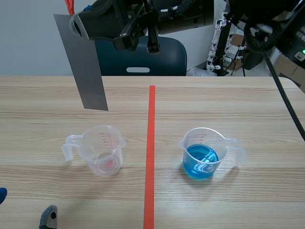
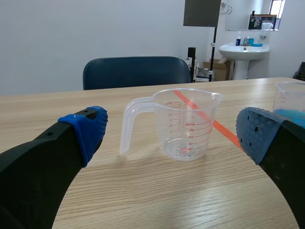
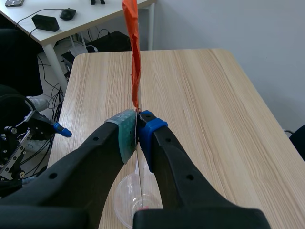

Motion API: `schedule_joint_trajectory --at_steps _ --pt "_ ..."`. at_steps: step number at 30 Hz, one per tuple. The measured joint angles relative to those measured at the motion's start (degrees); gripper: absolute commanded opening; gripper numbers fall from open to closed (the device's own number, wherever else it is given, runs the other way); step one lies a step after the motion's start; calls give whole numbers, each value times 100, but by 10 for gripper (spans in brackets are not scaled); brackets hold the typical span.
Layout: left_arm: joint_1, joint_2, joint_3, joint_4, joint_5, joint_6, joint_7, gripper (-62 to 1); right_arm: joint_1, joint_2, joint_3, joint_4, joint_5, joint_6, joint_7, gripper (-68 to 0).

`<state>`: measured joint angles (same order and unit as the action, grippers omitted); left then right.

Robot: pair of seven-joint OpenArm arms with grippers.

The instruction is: Do the redox reaction experiment. move the plate over the blue solution

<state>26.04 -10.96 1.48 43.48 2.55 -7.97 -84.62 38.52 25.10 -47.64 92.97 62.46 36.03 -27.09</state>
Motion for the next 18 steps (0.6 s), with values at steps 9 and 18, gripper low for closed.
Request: schedule_joint_trajectory --at_steps 9,18 --pt "0 0 0 0 0 0 0 -41 0 -37 0 0 -4 0 -46 -669" --pt "0 0 0 0 0 0 0 -41 0 -101 -2 0 -2 0 -44 -669"
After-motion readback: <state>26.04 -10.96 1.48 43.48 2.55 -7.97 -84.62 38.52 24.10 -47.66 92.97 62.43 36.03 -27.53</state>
